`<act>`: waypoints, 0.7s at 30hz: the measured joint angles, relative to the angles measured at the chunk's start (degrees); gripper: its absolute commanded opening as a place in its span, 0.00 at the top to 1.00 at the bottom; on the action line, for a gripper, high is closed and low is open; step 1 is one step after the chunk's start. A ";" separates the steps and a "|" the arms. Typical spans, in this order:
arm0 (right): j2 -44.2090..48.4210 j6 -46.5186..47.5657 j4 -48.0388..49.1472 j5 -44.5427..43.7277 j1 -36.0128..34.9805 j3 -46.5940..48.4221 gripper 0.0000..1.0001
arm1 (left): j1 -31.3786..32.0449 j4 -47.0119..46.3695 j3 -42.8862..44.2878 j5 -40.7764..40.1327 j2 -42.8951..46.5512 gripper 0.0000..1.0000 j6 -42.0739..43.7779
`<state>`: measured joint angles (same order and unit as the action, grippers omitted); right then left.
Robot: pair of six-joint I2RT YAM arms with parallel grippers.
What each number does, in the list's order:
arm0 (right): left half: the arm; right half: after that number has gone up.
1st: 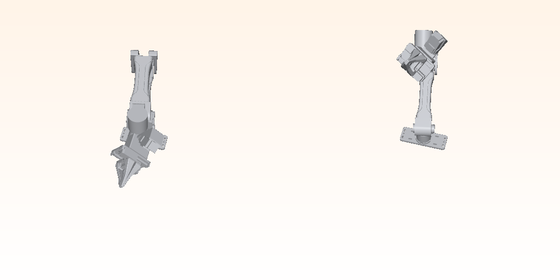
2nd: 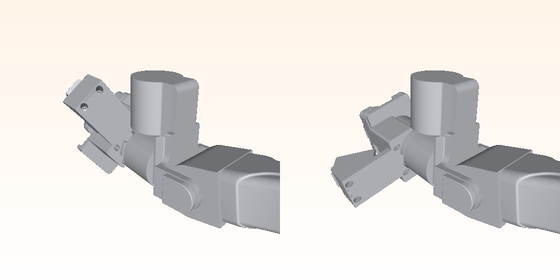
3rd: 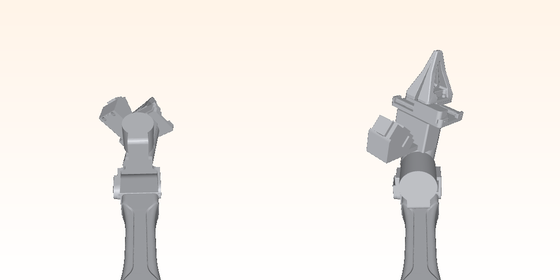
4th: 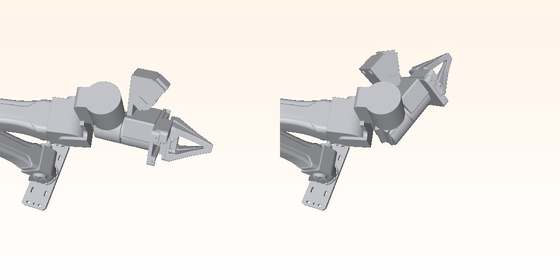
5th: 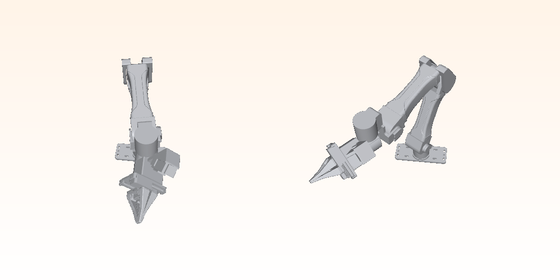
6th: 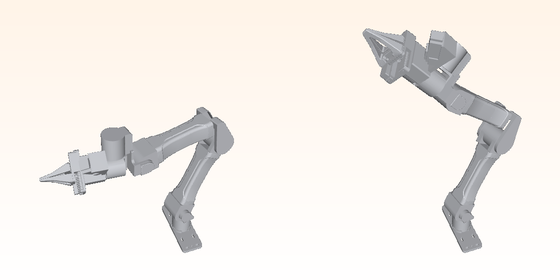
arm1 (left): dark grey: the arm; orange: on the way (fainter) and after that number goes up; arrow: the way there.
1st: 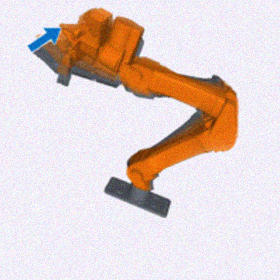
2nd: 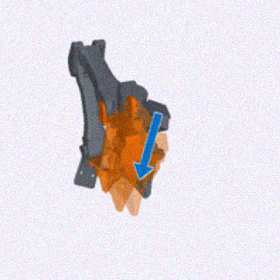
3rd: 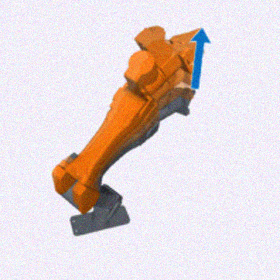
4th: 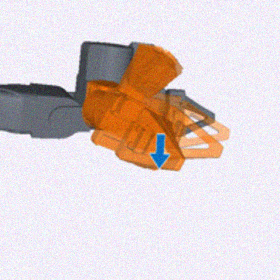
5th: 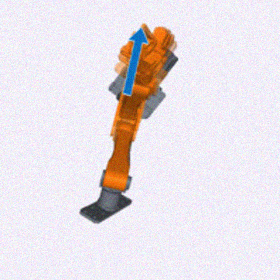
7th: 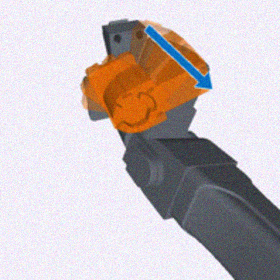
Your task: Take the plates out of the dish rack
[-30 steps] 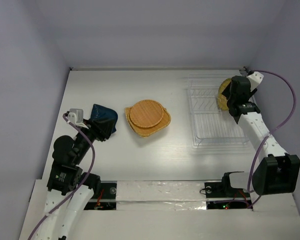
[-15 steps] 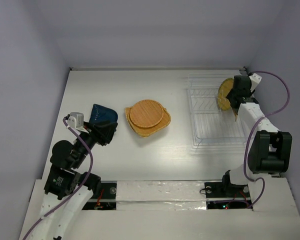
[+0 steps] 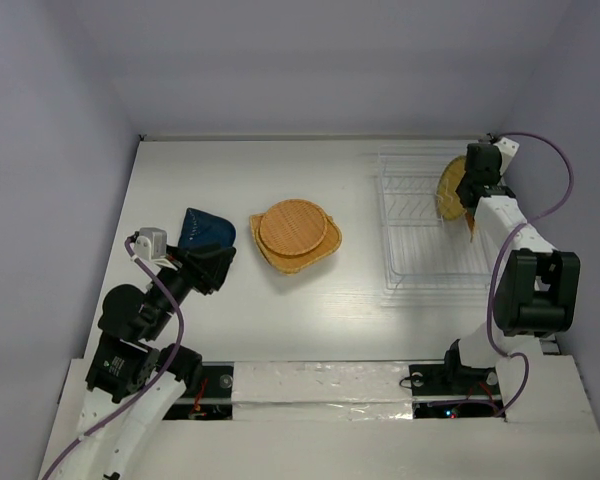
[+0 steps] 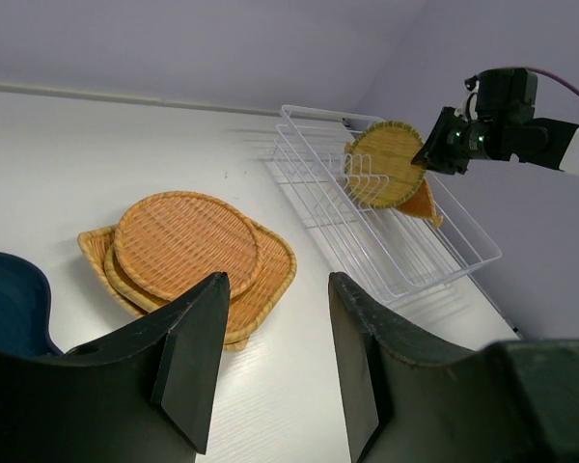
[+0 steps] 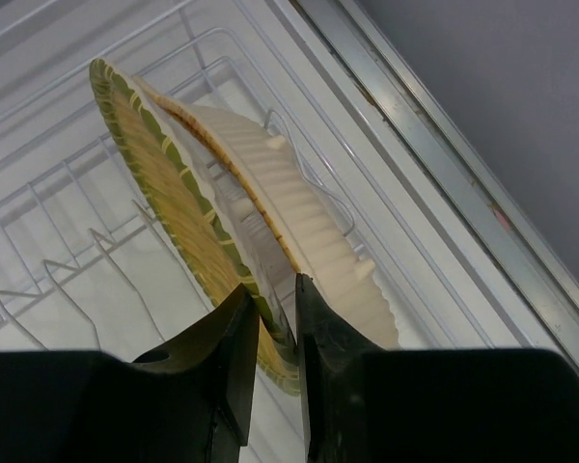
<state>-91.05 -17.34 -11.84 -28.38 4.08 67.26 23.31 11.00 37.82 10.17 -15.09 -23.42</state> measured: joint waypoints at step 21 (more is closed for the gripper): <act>0.17 8.81 -7.45 -9.22 -7.89 4.13 1.00 | 0.00 0.02 0.00 -0.20 0.59 0.57 -0.02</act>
<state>-90.87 -8.54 -19.29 -37.60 -3.81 71.40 23.31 11.03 37.82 9.98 -14.50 -23.44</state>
